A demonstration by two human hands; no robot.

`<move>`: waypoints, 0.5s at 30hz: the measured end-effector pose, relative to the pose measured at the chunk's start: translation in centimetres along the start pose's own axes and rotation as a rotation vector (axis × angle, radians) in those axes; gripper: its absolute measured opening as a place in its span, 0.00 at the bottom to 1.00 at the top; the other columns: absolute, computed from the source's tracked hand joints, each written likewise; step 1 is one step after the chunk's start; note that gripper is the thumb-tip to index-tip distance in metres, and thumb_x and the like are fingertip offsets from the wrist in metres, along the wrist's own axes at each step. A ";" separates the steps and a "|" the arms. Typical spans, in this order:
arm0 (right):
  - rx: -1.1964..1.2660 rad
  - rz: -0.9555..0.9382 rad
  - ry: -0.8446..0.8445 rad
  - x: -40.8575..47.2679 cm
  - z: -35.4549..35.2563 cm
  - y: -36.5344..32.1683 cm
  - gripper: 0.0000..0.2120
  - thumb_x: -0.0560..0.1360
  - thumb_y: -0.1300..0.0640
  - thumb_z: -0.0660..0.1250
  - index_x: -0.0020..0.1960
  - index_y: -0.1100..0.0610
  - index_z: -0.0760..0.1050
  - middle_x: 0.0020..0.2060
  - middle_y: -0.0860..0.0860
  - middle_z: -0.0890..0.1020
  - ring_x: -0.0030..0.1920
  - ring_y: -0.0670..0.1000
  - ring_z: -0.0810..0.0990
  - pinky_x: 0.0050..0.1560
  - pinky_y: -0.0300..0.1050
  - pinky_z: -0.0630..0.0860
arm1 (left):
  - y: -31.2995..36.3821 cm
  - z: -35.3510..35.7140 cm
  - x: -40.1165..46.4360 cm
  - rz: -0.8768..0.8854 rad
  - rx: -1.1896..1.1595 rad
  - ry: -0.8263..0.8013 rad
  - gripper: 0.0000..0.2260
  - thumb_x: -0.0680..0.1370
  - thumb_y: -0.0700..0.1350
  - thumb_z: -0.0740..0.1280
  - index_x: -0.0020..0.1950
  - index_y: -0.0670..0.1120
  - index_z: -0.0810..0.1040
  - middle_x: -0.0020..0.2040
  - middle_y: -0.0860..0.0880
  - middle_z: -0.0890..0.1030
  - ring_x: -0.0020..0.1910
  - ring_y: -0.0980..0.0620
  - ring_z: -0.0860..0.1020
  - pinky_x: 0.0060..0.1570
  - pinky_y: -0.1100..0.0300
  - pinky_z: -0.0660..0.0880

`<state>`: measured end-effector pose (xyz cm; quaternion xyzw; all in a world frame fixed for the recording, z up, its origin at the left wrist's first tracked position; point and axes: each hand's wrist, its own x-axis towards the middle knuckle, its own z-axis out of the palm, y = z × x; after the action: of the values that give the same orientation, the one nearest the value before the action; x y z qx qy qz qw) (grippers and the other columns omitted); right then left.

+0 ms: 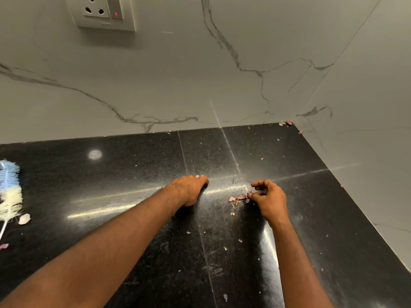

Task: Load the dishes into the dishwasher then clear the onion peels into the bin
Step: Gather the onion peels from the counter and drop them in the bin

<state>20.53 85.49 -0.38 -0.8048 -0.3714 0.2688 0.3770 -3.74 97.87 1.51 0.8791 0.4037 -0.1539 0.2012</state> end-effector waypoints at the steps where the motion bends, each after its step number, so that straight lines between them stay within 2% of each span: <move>1: 0.007 -0.003 -0.006 0.0 -0.1 -0.1 0.15 0.72 0.64 0.80 0.50 0.47 0.81 0.46 0.49 0.85 0.45 0.51 0.85 0.49 0.51 0.85 | 0.0 0.0 0.0 -0.001 -0.004 -0.001 0.26 0.81 0.40 0.67 0.78 0.51 0.63 0.72 0.46 0.74 0.66 0.43 0.76 0.63 0.48 0.74; 6: -0.020 -0.031 0.003 -0.3 -0.3 -0.4 0.10 0.71 0.59 0.82 0.46 0.49 0.83 0.39 0.47 0.86 0.38 0.46 0.86 0.45 0.48 0.85 | 0.0 0.0 0.0 -0.009 -0.015 -0.003 0.26 0.82 0.40 0.67 0.78 0.51 0.63 0.71 0.46 0.74 0.66 0.44 0.76 0.62 0.48 0.73; 8: -0.087 -0.051 -0.002 -0.3 -0.4 -0.5 0.08 0.72 0.60 0.80 0.44 0.49 0.84 0.37 0.44 0.86 0.38 0.43 0.85 0.44 0.41 0.84 | 0.0 0.0 0.0 -0.006 -0.015 -0.002 0.26 0.81 0.40 0.67 0.77 0.51 0.63 0.71 0.46 0.74 0.66 0.44 0.76 0.63 0.48 0.73; 10: -0.174 -0.072 -0.027 -0.4 -0.5 -0.6 0.09 0.76 0.63 0.75 0.47 0.49 0.87 0.41 0.42 0.86 0.40 0.37 0.82 0.40 0.27 0.77 | 0.0 0.0 0.0 -0.006 -0.014 -0.003 0.26 0.81 0.40 0.67 0.77 0.51 0.63 0.71 0.46 0.74 0.66 0.44 0.76 0.64 0.48 0.74; 11: -0.209 -0.072 -0.034 -0.4 -0.5 -0.7 0.11 0.78 0.65 0.72 0.50 0.49 0.87 0.43 0.42 0.86 0.42 0.35 0.81 0.38 0.24 0.74 | 0.0 0.0 0.0 -0.008 -0.012 -0.004 0.26 0.81 0.40 0.67 0.77 0.51 0.63 0.71 0.46 0.74 0.66 0.44 0.76 0.64 0.47 0.74; 13: -0.229 -0.057 -0.031 -0.3 -0.3 -0.6 0.14 0.79 0.67 0.70 0.53 0.49 0.87 0.47 0.44 0.86 0.44 0.34 0.80 0.36 0.22 0.71 | 0.0 0.0 0.0 -0.010 -0.013 -0.007 0.26 0.81 0.40 0.68 0.77 0.51 0.63 0.70 0.46 0.75 0.65 0.44 0.76 0.64 0.47 0.75; 15: -0.193 -0.034 -0.018 -0.4 -0.1 -0.4 0.12 0.78 0.65 0.73 0.54 0.50 0.86 0.47 0.45 0.87 0.45 0.37 0.83 0.39 0.24 0.73 | 0.1 0.0 -0.1 -0.009 -0.016 -0.007 0.26 0.81 0.40 0.68 0.77 0.51 0.63 0.71 0.46 0.74 0.65 0.44 0.76 0.64 0.47 0.75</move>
<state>20.20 85.36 0.05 -0.8284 -0.4127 0.2327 0.2987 -3.72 97.80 1.55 0.8751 0.4082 -0.1545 0.2090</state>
